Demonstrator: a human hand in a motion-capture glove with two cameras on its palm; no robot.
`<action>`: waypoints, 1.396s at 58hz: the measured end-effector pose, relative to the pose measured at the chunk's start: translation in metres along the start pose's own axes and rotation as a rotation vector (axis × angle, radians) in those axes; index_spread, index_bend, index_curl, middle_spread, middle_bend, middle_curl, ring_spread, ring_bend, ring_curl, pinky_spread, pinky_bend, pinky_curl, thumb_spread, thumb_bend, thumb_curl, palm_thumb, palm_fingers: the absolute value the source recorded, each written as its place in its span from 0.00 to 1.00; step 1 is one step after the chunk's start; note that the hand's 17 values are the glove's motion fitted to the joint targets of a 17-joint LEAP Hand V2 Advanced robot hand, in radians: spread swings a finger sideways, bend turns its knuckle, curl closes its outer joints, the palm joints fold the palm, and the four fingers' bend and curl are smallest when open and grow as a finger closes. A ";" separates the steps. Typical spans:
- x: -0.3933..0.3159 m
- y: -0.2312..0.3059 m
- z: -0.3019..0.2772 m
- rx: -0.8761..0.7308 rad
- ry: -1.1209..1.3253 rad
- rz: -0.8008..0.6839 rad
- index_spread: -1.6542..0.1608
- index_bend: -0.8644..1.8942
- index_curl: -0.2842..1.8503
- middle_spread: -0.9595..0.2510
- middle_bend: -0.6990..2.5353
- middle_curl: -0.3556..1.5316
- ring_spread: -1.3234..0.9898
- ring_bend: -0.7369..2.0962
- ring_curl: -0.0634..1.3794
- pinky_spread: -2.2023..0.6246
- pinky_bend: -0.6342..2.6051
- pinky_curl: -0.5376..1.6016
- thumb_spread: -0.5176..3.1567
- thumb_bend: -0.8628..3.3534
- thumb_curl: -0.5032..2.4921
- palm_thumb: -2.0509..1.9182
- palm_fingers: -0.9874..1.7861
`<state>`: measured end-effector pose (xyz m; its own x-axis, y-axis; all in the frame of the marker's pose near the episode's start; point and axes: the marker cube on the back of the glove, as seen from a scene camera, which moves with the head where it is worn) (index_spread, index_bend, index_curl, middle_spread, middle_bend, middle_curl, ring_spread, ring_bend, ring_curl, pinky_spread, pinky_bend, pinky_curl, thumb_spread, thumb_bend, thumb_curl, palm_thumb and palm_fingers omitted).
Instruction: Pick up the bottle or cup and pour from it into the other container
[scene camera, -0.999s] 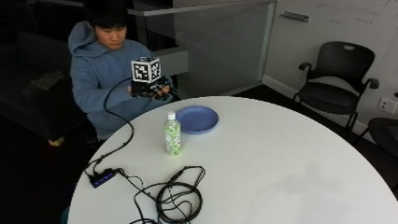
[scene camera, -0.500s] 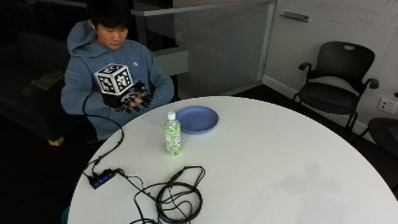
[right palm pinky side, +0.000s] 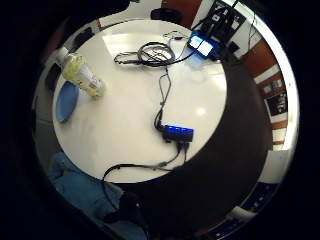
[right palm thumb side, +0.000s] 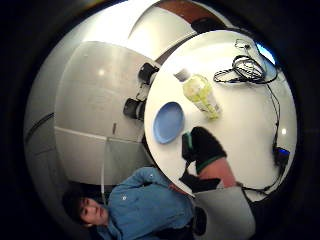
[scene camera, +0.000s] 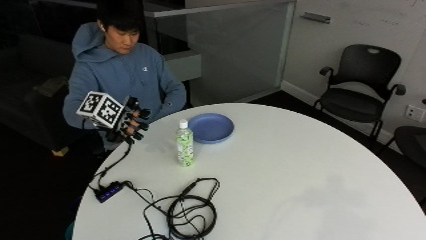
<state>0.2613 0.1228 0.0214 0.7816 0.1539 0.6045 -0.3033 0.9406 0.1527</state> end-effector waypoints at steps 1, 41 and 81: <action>0.002 -0.001 0.001 0.003 -0.030 -0.006 0.71 0.36 0.24 0.79 0.28 0.35 0.65 0.44 0.24 0.87 0.38 0.37 0.42 0.20 0.31 0.69 0.39; 0.050 -0.048 0.070 0.151 -0.626 0.000 0.70 0.36 0.22 0.80 0.28 0.36 0.65 0.46 0.25 0.88 0.42 0.38 0.39 0.20 0.29 0.66 0.36; -0.007 -0.106 0.171 0.068 -0.876 -0.062 0.70 0.35 0.21 0.88 0.28 0.36 0.66 0.50 0.26 0.88 0.45 0.39 0.36 0.20 0.29 0.68 0.39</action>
<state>0.1949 -0.0294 0.1343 0.1075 -0.2103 0.9717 -0.3276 0.9153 0.2343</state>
